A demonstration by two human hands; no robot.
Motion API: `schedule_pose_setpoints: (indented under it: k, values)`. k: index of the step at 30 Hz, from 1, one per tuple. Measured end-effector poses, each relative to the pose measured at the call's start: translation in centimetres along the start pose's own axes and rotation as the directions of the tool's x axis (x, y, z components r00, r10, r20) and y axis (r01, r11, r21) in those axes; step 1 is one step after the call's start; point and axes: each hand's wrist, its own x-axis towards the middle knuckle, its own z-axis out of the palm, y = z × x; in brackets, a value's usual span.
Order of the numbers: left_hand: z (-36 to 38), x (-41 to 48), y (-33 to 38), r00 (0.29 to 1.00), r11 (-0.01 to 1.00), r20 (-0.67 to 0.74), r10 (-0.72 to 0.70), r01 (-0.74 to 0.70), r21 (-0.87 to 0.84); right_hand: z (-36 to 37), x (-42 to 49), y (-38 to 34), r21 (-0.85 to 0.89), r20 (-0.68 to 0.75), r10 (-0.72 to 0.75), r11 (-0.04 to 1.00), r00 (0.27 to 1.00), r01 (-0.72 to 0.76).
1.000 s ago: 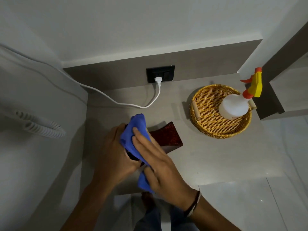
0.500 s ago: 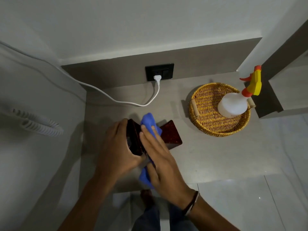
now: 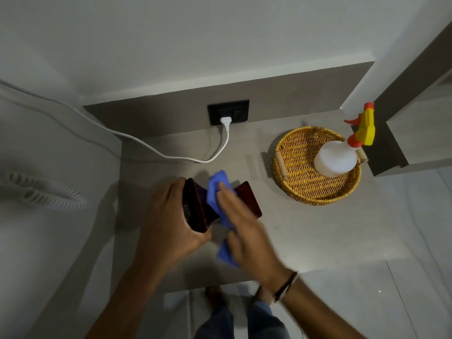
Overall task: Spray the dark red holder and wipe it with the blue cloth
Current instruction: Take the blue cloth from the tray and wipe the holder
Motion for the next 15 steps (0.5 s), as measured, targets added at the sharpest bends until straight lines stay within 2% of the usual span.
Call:
schedule_pose_setpoints:
  k: [2, 4, 6, 8, 11, 15]
  values:
    - [0.0, 0.2, 0.0, 0.998, 0.998, -0.001, 0.055, -0.055, 0.020, 1.6, 0.0, -2.7, 0.113, 0.013, -0.084, 0.990, 0.996, 0.082]
    - [-0.1, 0.1, -0.2, 0.998, 0.998, 0.018, 0.059, -0.059, 0.037, 1.8, -0.2, -2.5, 0.139, 0.022, -0.106, 0.985, 0.994, 0.102]
    - [-0.4, -0.1, -0.3, 1.000, 0.999, 0.019, -0.008, 0.007, 0.038, 0.9, -0.3, 0.0, -0.015, 0.065, -0.078, 0.997, 0.995, 0.080]
    - [-0.6, -0.2, 0.2, 0.998, 0.998, 0.031, -0.053, 0.051, 0.039, -0.6, -0.2, 2.9, -0.196, 0.094, 0.021, 0.981, 0.995, -0.003]
    - [-1.1, 0.3, 1.1, 0.998, 0.998, 0.055, -0.017, 0.014, 0.053, -3.6, 0.5, 5.4, -0.251, 0.114, 0.104, 0.965, 0.988, -0.072]
    - [-1.8, 1.5, 1.6, 0.996, 0.991, 0.083, 0.021, -0.031, 0.133, -7.4, 0.2, 6.4, -0.317, -0.012, 0.042, 0.947, 0.999, -0.043]
